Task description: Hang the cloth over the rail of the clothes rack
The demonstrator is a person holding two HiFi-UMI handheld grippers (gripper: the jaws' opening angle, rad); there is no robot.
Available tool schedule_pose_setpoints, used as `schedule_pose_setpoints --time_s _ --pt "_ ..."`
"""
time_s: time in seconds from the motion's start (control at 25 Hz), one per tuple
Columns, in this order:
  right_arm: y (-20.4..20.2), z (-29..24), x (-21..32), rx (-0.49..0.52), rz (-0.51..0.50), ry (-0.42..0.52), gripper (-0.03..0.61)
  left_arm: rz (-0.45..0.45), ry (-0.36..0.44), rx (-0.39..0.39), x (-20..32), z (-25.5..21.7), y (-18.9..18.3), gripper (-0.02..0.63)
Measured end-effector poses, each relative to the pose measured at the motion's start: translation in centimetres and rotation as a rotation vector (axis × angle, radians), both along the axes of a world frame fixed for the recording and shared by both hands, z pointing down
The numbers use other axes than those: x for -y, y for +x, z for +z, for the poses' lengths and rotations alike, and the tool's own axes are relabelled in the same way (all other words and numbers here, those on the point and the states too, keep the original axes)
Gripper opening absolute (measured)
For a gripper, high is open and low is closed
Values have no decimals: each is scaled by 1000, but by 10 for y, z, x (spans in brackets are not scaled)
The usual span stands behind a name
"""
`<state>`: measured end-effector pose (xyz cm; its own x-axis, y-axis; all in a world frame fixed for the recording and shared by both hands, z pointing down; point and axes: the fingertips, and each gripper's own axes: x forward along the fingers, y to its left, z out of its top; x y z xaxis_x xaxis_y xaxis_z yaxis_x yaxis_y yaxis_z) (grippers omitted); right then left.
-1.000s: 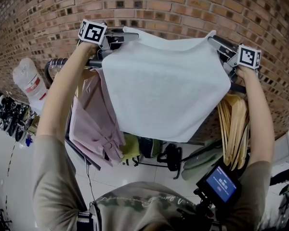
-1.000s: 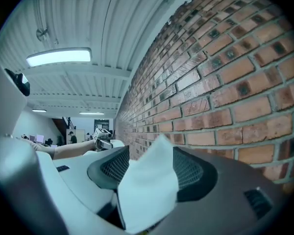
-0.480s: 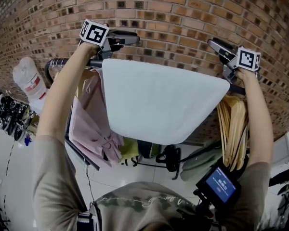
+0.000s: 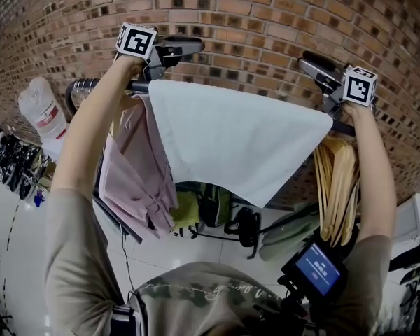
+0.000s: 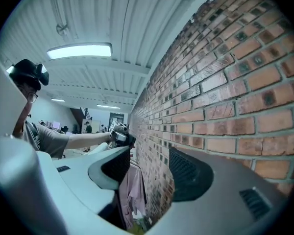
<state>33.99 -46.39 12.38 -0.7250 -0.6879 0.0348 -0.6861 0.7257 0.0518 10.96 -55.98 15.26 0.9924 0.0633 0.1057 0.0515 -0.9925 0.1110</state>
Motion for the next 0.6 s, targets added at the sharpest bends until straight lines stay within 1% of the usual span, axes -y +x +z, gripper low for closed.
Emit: schedule_pose_setpoints --time_s 0.08,0.12,0.16,0.2,0.24,0.28,0.32,0.36,0.4,0.48,0.6 --pt "-7 2 -4 -9 -35 -2 252 8 -4 -7 -3 0 0 166" --pt "-12 3 -6 -16 -53 -6 220 -4 14 -11 -2 -1 -1 166" --pt "-15 3 -8 -21 -66 -6 119 -19 36 -17 0 -4 -2 165" --pt "-16 2 -10 -20 -71 -5 55 -30 57 -26 0 -8 -3 164" --pt "-14 1 -10 -15 -69 -6 16 -28 77 -39 -2 -14 -4 140" --pt "-12 -1 -11 -12 -62 -6 8 -14 94 -57 -6 -20 -5 49" --pt "-10 -2 -11 -18 -49 -2 8 0 106 -77 -10 -27 -6 20" --pt "-9 -4 -11 -29 -35 6 8 1 109 -97 -12 -31 -8 17" --pt "-9 -7 -11 -36 -22 15 8 -18 102 -113 -8 -33 -12 6" --pt "-9 -12 -11 -26 -11 33 8 -72 96 -130 2 -36 -20 6" --pt "-6 -20 -19 -15 0 82 8 -76 130 -153 1 -52 -23 6"
